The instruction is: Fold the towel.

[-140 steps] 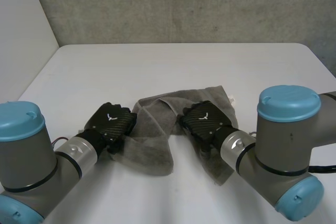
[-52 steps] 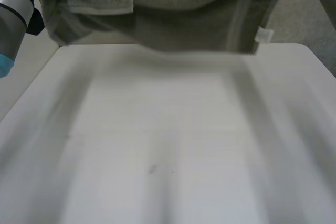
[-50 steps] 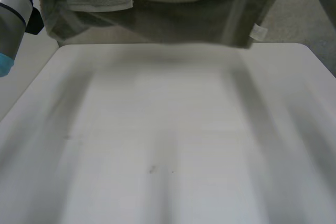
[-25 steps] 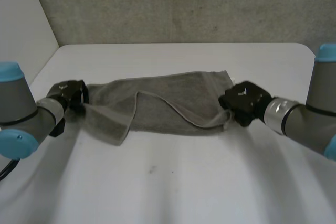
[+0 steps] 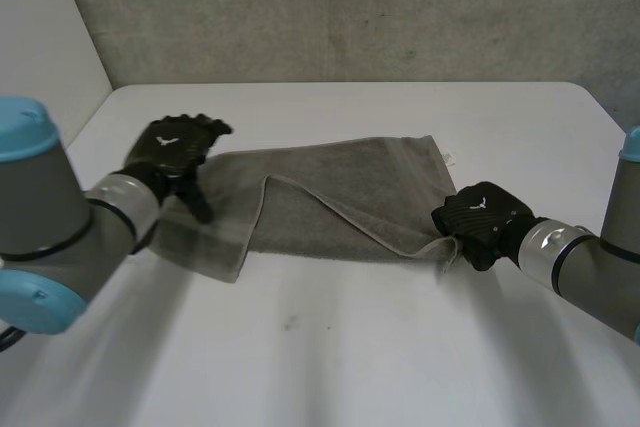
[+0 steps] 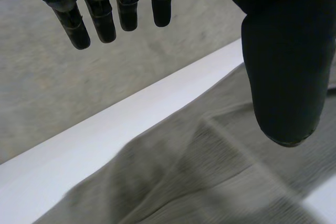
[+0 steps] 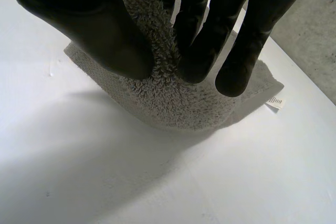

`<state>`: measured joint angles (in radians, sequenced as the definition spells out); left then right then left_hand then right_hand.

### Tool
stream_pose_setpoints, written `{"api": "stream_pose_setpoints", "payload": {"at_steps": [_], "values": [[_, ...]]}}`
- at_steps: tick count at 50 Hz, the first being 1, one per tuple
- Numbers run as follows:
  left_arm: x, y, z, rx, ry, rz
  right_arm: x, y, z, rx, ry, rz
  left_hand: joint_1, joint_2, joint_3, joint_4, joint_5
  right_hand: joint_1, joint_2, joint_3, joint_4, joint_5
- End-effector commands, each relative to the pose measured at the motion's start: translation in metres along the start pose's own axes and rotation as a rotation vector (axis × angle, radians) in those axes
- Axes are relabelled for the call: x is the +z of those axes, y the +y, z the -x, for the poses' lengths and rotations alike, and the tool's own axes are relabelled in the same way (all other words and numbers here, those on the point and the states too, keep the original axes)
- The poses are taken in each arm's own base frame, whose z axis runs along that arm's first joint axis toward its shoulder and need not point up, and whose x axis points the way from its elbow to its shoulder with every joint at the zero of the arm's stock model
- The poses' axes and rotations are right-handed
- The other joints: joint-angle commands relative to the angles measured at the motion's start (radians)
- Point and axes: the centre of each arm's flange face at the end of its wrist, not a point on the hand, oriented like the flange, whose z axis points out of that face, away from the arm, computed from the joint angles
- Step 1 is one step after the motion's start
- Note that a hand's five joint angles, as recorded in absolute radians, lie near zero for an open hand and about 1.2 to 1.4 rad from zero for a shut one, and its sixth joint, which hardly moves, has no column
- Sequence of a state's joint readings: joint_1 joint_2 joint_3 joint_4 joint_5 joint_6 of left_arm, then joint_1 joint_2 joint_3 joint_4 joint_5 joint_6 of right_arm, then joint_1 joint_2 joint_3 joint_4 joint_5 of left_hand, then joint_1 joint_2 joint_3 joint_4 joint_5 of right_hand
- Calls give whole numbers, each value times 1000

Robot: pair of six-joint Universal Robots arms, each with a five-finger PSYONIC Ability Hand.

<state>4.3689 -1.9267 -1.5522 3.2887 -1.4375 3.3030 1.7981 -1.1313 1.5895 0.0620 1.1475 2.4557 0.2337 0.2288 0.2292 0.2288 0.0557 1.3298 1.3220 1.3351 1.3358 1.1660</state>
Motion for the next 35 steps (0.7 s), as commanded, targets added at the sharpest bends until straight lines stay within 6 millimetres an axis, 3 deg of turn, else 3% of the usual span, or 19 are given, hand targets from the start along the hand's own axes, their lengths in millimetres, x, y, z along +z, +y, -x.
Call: {"api": "stream_pose_setpoints", "payload": {"at_steps": [1,3,12,35], "values": [[12,13,-36,-101,13,11,1,4,4,-3,2,-3,85,90,90,90,89,66,74,61,60,56],[20,26,-47,-93,-56,40,1,5,6,-4,-2,-6,94,99,99,99,98,66,74,61,60,56],[39,60,-47,-83,-226,112,1,10,11,-4,-9,1,91,96,96,96,95,66,74,61,60,56],[42,82,-56,-164,-223,145,4,16,15,-12,-7,6,94,99,99,99,98,66,74,61,60,56]]}}
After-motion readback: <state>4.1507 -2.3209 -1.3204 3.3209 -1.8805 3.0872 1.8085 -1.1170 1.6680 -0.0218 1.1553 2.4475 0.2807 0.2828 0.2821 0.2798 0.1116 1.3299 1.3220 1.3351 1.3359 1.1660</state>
